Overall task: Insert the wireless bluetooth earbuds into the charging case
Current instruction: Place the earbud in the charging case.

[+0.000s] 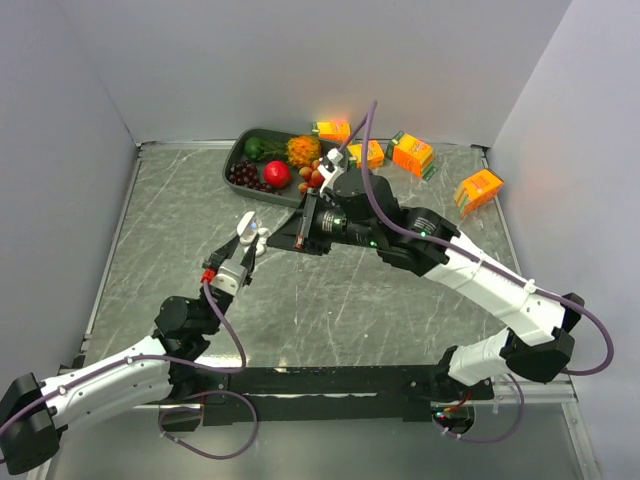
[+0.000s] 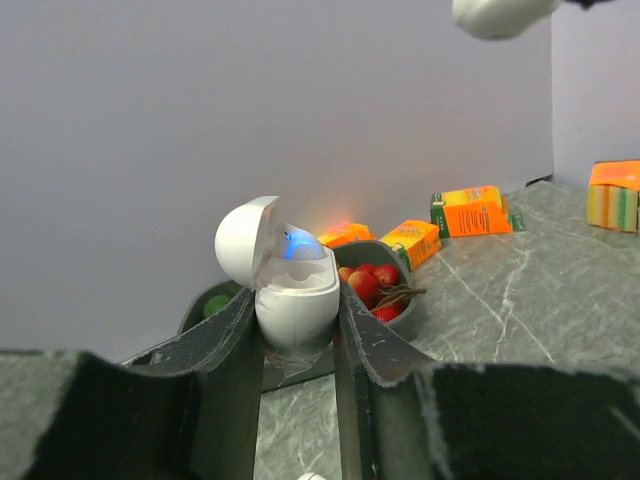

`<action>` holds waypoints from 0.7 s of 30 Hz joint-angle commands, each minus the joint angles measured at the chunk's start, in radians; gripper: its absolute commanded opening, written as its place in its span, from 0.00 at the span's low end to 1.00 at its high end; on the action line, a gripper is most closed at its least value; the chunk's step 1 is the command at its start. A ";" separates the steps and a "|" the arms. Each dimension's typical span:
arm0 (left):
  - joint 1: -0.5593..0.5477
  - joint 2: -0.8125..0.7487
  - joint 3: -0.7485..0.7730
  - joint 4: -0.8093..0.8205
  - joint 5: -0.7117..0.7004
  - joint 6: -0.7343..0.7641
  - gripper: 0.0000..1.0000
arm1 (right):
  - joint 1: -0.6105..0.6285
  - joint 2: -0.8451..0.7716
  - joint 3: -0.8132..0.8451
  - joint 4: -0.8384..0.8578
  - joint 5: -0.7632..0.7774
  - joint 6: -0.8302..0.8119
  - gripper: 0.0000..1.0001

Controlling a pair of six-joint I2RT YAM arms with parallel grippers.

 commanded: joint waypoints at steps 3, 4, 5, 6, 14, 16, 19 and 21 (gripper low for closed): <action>-0.004 -0.009 0.006 0.080 0.037 0.014 0.01 | -0.020 0.060 0.086 0.020 -0.159 0.145 0.00; -0.004 -0.012 0.004 0.082 0.034 0.011 0.01 | -0.022 0.074 0.094 0.015 -0.165 0.151 0.00; -0.004 -0.012 0.003 0.082 0.033 0.011 0.01 | -0.022 0.079 0.094 0.013 -0.171 0.156 0.00; -0.004 -0.017 0.003 0.084 0.035 0.011 0.01 | -0.022 0.080 0.092 0.010 -0.174 0.167 0.00; -0.004 -0.046 0.018 0.065 0.053 0.005 0.01 | -0.040 0.086 0.048 0.009 -0.167 0.197 0.00; -0.004 -0.049 0.024 0.054 0.061 0.002 0.01 | -0.043 0.083 0.027 0.015 -0.162 0.204 0.00; -0.004 -0.057 0.032 0.039 0.073 -0.001 0.01 | -0.057 0.088 0.011 0.024 -0.159 0.211 0.00; -0.004 -0.063 0.033 0.038 0.076 -0.004 0.01 | -0.065 0.091 0.010 0.029 -0.164 0.211 0.00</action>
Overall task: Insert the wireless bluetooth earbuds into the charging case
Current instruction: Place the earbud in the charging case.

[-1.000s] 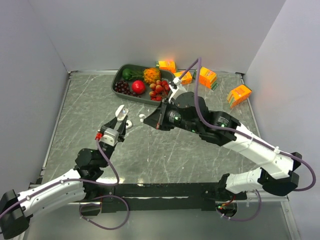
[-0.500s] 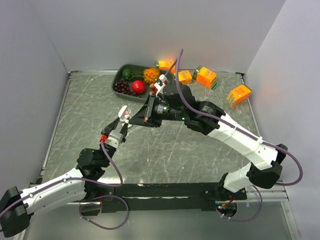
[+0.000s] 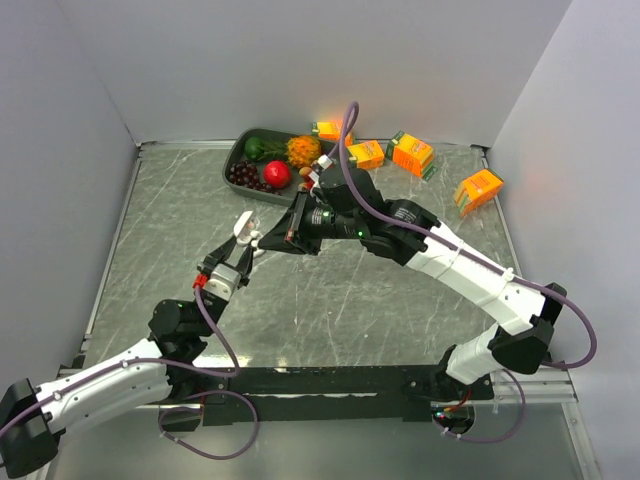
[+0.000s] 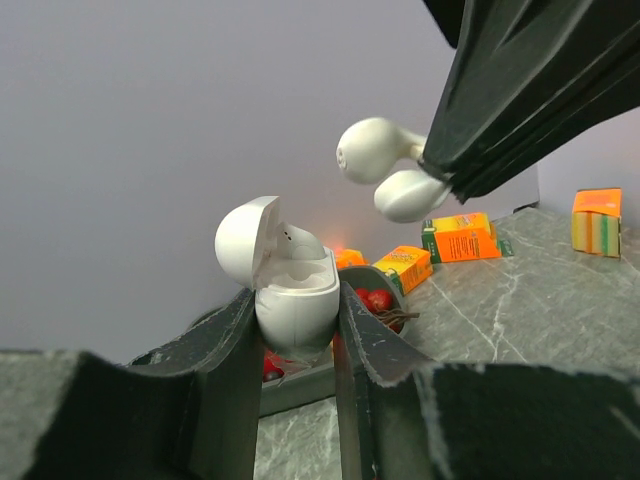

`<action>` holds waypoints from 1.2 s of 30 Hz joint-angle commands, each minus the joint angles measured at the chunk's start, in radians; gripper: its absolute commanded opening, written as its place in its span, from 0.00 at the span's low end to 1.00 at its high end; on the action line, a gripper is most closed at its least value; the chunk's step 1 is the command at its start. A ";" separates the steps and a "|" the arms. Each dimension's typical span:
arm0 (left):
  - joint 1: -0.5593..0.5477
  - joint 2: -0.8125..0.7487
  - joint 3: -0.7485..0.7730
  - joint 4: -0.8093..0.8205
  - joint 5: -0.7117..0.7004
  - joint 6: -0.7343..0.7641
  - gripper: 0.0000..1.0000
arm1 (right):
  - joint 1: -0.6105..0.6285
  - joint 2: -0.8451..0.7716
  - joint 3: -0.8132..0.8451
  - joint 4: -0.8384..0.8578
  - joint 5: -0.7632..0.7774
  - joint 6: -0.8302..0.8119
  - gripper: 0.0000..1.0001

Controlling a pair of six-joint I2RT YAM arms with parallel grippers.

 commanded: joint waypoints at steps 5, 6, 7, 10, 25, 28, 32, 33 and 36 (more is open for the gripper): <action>-0.002 -0.030 0.039 -0.003 0.042 -0.017 0.01 | -0.031 0.016 -0.017 0.041 -0.020 0.037 0.00; -0.003 -0.032 0.039 -0.003 0.042 -0.014 0.01 | -0.034 0.016 -0.017 0.050 -0.028 0.038 0.00; -0.003 -0.032 0.039 -0.006 0.044 -0.017 0.01 | -0.037 0.022 -0.016 0.053 -0.031 0.042 0.00; -0.003 -0.032 0.038 -0.006 0.047 -0.017 0.01 | -0.035 0.034 -0.002 0.052 -0.043 0.043 0.00; -0.011 -0.020 0.033 0.012 0.056 0.022 0.01 | -0.044 0.075 0.015 0.065 -0.076 0.095 0.00; -0.019 -0.020 0.030 0.015 0.053 0.042 0.01 | -0.044 0.075 0.004 0.079 -0.077 0.117 0.00; -0.036 -0.017 0.026 0.029 0.041 0.075 0.01 | -0.049 0.068 -0.006 0.101 -0.073 0.144 0.00; -0.039 -0.017 0.021 0.032 0.038 0.079 0.01 | -0.049 0.068 -0.009 0.105 -0.073 0.150 0.00; -0.051 -0.012 0.016 0.054 0.013 0.098 0.01 | -0.051 0.072 -0.006 0.107 -0.071 0.164 0.00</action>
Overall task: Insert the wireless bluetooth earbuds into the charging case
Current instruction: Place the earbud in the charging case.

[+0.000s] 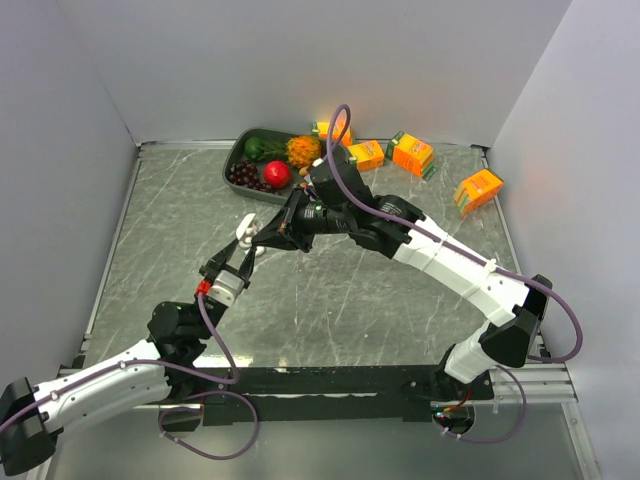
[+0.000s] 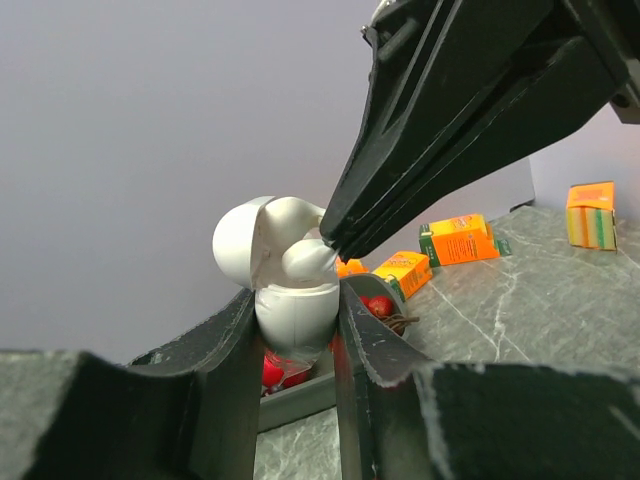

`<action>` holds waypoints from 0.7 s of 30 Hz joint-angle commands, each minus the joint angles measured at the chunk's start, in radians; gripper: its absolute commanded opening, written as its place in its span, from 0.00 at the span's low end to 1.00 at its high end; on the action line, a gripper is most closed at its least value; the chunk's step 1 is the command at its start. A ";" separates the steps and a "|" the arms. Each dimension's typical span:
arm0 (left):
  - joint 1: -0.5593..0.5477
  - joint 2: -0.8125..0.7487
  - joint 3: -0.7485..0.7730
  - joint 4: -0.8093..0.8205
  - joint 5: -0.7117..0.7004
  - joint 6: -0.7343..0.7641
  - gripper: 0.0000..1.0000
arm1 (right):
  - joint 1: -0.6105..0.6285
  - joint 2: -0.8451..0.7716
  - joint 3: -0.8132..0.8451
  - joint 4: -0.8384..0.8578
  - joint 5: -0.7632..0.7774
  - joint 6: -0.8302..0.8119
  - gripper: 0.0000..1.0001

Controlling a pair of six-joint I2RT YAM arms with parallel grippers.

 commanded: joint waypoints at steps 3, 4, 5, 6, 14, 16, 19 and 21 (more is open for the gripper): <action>-0.025 0.011 0.016 0.090 -0.023 0.048 0.01 | -0.009 0.006 0.002 0.059 0.002 0.066 0.00; -0.027 0.013 0.015 0.093 -0.030 0.055 0.01 | -0.009 0.004 -0.003 0.057 0.003 0.068 0.00; -0.027 0.017 0.015 0.097 -0.035 0.058 0.01 | -0.008 0.003 -0.004 0.057 0.005 0.075 0.00; -0.030 0.022 0.016 0.103 -0.041 0.061 0.01 | -0.009 0.000 -0.006 0.059 0.008 0.080 0.00; -0.045 0.060 0.025 0.166 -0.092 0.098 0.01 | -0.006 -0.008 -0.041 0.088 0.000 0.128 0.00; -0.048 0.070 0.027 0.183 -0.100 0.098 0.01 | -0.006 -0.011 -0.044 0.088 0.002 0.134 0.00; -0.052 0.082 0.030 0.194 -0.106 0.098 0.01 | -0.008 -0.014 -0.052 0.100 0.000 0.141 0.00; -0.053 0.088 0.033 0.199 -0.104 0.099 0.01 | -0.008 -0.012 -0.052 0.100 -0.001 0.146 0.00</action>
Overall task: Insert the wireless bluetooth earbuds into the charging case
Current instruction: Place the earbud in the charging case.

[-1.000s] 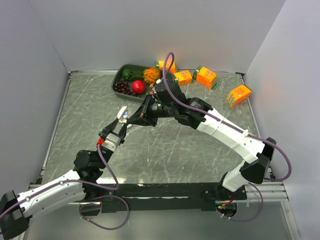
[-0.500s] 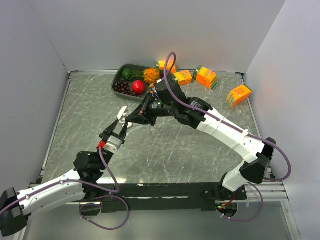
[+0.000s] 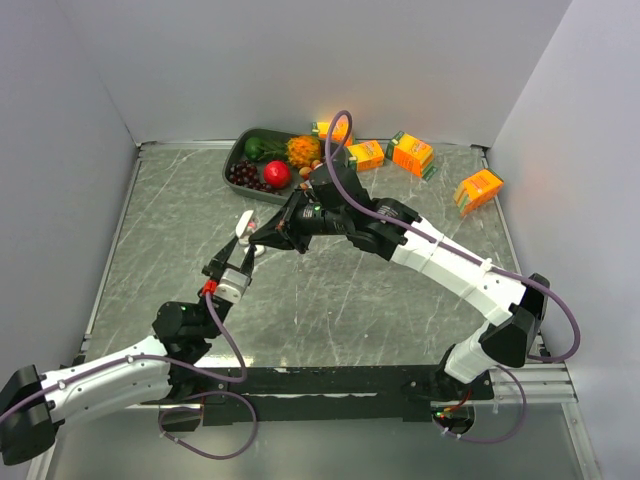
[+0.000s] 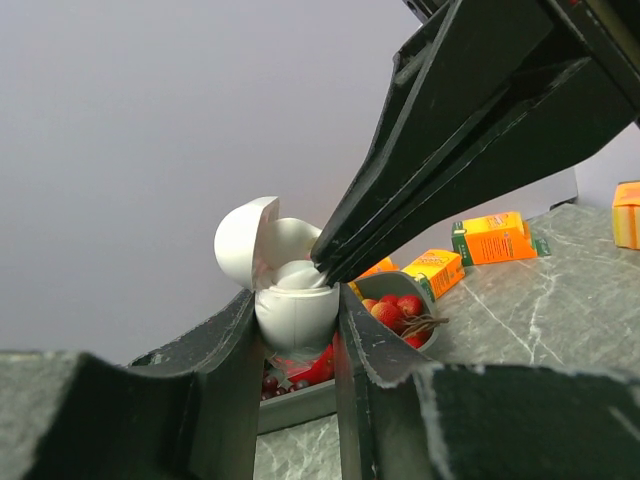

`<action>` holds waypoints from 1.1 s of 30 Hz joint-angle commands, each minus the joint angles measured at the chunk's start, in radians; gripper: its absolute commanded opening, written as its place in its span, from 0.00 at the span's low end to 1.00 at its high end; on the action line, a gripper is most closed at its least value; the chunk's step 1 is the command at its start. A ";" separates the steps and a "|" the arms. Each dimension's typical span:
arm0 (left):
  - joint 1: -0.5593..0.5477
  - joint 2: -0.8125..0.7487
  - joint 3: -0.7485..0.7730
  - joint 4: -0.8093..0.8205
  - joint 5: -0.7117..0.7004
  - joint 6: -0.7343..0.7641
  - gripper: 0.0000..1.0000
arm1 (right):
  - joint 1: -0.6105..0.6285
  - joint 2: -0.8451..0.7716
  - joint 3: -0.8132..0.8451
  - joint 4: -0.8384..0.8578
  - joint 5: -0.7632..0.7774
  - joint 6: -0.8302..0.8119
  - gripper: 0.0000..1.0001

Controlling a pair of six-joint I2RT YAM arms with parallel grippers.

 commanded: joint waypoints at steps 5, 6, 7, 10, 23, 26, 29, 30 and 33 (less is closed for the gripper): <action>-0.019 0.023 0.039 0.098 -0.015 0.020 0.01 | -0.005 -0.014 -0.012 0.045 -0.012 0.043 0.00; -0.021 0.023 0.041 0.099 -0.015 0.019 0.01 | -0.006 -0.017 -0.014 0.045 -0.013 0.042 0.00; -0.019 0.024 0.041 0.099 -0.015 0.020 0.01 | -0.006 -0.017 -0.015 0.042 -0.007 0.040 0.00; -0.019 0.021 0.042 0.101 -0.018 0.013 0.01 | -0.005 -0.026 -0.012 0.031 0.010 0.031 0.07; -0.019 0.019 0.039 0.112 -0.033 -0.015 0.01 | -0.005 -0.049 0.000 0.012 0.045 -0.006 0.35; -0.019 0.021 0.039 0.116 -0.041 -0.023 0.01 | -0.003 -0.057 0.006 0.002 0.056 -0.018 0.38; -0.019 0.024 0.038 0.126 -0.048 -0.032 0.01 | -0.003 -0.064 0.014 -0.014 0.068 -0.038 0.39; -0.019 0.024 0.038 0.124 -0.051 -0.035 0.01 | 0.000 -0.070 0.015 -0.026 0.075 -0.044 0.40; -0.019 0.023 0.034 0.129 -0.062 -0.050 0.01 | 0.006 -0.087 0.029 -0.047 0.103 -0.073 0.42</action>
